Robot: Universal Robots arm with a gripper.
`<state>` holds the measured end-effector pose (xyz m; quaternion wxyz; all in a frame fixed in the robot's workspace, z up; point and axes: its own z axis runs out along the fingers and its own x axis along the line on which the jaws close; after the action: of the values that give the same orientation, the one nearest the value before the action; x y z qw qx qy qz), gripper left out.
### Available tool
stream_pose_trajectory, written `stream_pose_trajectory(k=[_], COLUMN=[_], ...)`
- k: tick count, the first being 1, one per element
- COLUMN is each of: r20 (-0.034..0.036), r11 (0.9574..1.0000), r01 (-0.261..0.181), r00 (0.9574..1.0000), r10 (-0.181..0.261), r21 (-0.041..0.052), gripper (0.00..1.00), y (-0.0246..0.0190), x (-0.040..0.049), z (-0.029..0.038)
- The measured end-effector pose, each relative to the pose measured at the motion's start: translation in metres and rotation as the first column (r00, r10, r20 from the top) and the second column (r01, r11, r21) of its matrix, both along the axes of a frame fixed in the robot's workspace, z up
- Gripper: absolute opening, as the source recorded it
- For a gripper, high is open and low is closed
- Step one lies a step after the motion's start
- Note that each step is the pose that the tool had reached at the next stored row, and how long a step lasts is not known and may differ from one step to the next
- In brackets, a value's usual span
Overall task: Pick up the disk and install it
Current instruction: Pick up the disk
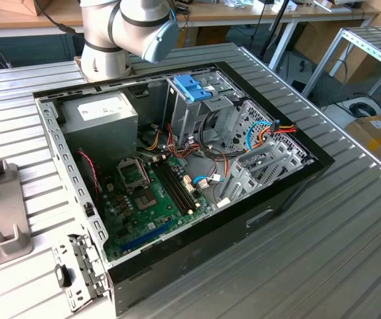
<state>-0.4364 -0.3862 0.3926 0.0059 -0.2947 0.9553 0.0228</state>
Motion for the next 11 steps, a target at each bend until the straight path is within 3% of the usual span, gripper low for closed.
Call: stream_pose_trajectory(k=[11], r20=[0.0], r11=[0.9996], r01=[-0.029], r00=[0.9996], r10=[0.029], r21=[0.0], gripper=[0.1], y=[0.0], x=[0.0], z=[0.0])
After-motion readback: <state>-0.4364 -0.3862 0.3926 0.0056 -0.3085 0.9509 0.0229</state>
